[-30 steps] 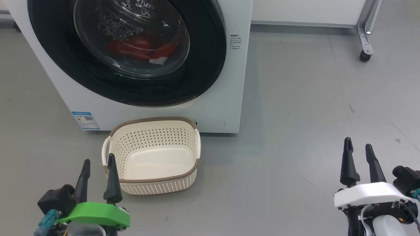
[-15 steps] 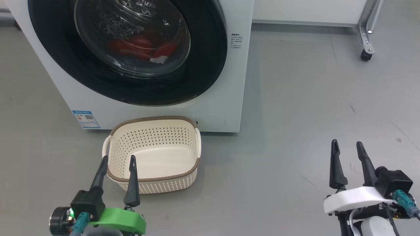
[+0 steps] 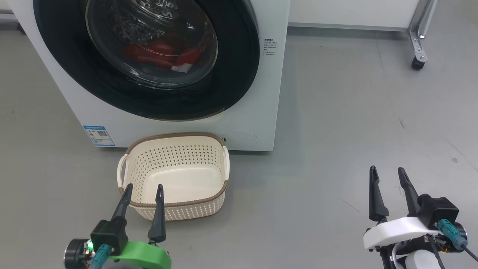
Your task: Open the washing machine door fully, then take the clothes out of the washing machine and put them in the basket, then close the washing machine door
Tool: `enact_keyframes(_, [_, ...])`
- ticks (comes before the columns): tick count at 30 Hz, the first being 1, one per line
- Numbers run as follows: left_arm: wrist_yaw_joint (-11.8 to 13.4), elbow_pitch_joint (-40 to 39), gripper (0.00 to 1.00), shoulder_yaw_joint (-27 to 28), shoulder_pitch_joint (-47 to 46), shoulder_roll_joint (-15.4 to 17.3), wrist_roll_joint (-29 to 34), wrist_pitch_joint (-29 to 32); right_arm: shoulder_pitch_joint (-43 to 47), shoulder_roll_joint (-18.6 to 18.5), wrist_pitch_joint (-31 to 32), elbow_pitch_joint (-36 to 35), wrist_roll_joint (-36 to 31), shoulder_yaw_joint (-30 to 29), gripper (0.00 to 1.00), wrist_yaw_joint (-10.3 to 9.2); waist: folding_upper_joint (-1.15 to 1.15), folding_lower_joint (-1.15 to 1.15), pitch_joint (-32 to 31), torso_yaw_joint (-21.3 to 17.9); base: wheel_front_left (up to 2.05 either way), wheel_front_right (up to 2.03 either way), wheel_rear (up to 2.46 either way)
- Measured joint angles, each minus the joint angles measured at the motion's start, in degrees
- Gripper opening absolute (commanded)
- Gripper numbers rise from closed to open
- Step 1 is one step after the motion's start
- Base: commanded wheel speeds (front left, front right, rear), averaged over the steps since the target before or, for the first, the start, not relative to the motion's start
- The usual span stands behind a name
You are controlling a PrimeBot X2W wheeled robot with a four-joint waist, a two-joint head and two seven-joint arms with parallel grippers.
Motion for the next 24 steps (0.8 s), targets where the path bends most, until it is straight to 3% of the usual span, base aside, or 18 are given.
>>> enact_keyframes(24, [0.85, 1.86, 1.00, -0.92, -0.03, 0.02, -1.12, 0.00, -0.08, 0.00, 0.00, 2.15, 0.00, 0.71, 1.00, 0.00, 0.00, 0.00, 0.40, -0.09, 0.00, 0.00, 0.00])
